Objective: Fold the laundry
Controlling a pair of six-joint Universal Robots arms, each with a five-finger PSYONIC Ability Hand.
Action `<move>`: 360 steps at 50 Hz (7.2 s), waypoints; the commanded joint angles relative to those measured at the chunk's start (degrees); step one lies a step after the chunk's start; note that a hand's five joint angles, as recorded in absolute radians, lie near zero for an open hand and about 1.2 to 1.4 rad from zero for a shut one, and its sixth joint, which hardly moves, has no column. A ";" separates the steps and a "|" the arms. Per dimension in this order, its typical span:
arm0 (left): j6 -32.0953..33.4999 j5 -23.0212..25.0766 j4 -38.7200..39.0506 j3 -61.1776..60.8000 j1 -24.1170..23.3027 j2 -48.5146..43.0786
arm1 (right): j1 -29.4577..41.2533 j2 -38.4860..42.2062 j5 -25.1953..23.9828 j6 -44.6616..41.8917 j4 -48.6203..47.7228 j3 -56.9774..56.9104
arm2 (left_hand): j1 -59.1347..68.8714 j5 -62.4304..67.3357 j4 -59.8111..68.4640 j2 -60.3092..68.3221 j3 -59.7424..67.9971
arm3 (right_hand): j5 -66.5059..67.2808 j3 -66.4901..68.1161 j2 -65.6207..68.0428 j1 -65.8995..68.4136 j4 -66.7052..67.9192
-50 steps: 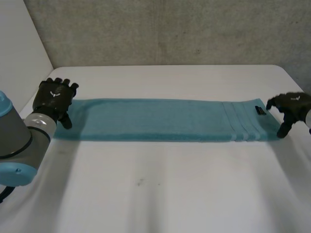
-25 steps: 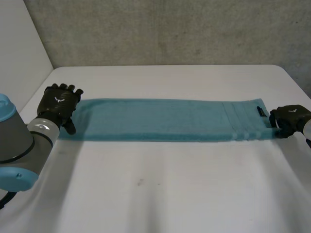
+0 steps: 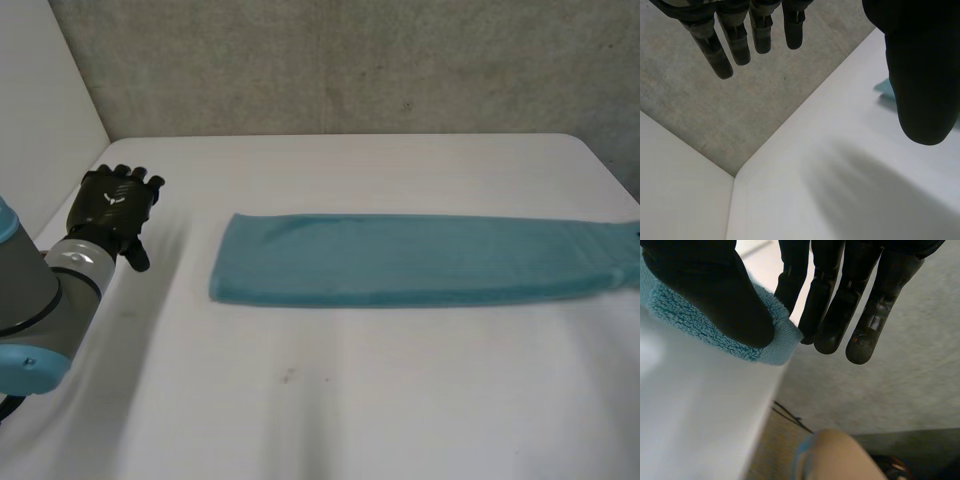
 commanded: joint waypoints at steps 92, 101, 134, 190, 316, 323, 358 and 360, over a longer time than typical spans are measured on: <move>-15.82 -0.67 -6.23 7.68 -13.91 -3.67 | 33.90 -12.32 1.81 21.52 -13.21 15.66 | -1.39 -2.50 -1.68 -1.47 -1.96 | 14.89 12.44 13.37 25.91 11.91; -16.26 -1.20 -6.23 6.18 -9.96 -0.68 | 57.08 -2.41 0.33 15.62 -8.56 -2.26 | -1.39 -2.50 -1.68 -1.47 -1.96 | 14.89 12.44 13.37 25.91 11.91; -23.99 -4.02 -14.57 30.34 -22.51 -19.65 | 50.17 0.85 -1.79 40.05 2.07 -7.19 | -0.34 -1.45 -0.62 -0.41 -0.91 | -55.11 -57.56 -56.63 -44.09 -58.09; -26.02 -6.30 -33.30 20.42 -8.98 17.61 | 39.09 -34.20 14.12 35.31 5.60 8.88 | -1.35 -2.46 -1.63 -1.42 -1.92 | -55.11 -57.56 -56.63 -44.09 -58.09; -25.23 -6.30 -14.58 13.65 -11.09 17.17 | 40.23 -35.78 11.84 25.38 -4.86 17.14 | -0.84 -1.95 -1.13 -0.92 -1.41 | -55.11 -57.56 -56.63 -44.09 -58.09; -25.14 -6.39 -14.58 13.74 -11.09 16.90 | 40.32 -35.69 11.84 25.11 -4.86 17.14 | -0.84 -1.95 -1.13 -0.92 -1.41 | -55.11 -57.56 -56.63 -44.09 -58.09; -25.84 -16.93 -30.22 -5.41 -12.06 17.61 | 41.64 -26.74 -5.66 6.66 7.64 26.36 | 0.33 -0.78 0.05 0.26 -0.23 | -45.10 -47.56 -46.63 -34.08 -48.08; -25.84 -16.93 -29.70 -7.52 -12.23 17.34 | 41.73 -26.03 -5.66 5.70 6.05 27.41 | 0.33 -0.78 0.05 0.26 -0.23 | -45.10 -47.56 -46.63 -34.08 -48.08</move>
